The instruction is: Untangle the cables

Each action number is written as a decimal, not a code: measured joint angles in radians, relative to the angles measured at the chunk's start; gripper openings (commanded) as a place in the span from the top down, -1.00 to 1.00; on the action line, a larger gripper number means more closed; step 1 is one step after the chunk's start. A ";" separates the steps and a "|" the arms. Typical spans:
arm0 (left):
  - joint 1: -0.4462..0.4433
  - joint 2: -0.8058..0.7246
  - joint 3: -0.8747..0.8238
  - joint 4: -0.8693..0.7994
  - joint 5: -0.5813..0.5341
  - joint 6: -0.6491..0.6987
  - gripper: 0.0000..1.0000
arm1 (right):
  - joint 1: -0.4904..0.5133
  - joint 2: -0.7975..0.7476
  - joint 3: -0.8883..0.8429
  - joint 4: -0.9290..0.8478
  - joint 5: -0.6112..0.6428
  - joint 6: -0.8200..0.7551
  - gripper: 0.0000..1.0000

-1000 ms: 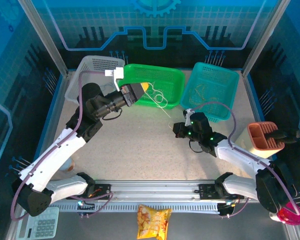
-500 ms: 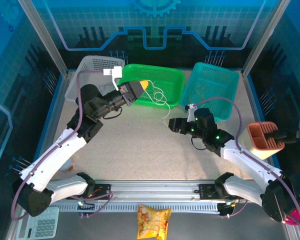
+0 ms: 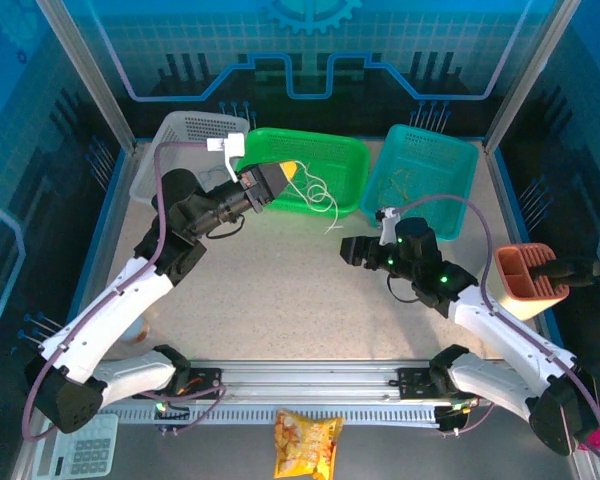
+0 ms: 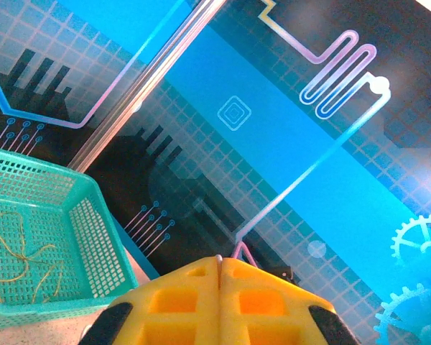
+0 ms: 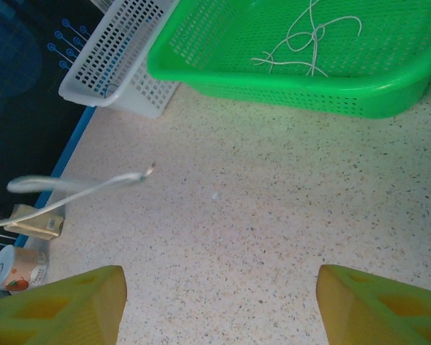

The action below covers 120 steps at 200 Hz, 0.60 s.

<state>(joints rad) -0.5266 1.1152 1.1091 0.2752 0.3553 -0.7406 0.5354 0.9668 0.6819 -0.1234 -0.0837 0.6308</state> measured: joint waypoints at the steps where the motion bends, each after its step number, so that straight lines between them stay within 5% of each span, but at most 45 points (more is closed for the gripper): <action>1: 0.000 0.000 0.000 0.000 0.000 0.000 1.00 | 0.000 0.000 0.000 0.000 0.000 0.000 -0.32; 60: 0.000 0.000 -0.033 0.000 0.000 0.013 1.00 | 0.000 -0.149 0.060 -0.019 0.006 0.024 -0.16; 120: 0.000 0.000 -0.051 0.001 -0.001 0.016 1.00 | 0.002 -0.190 0.133 0.004 -0.010 0.069 -0.41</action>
<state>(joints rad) -0.5266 1.1152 1.0584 0.2760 0.3542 -0.7250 0.5369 0.7765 0.8150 -0.1196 -0.0933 0.6998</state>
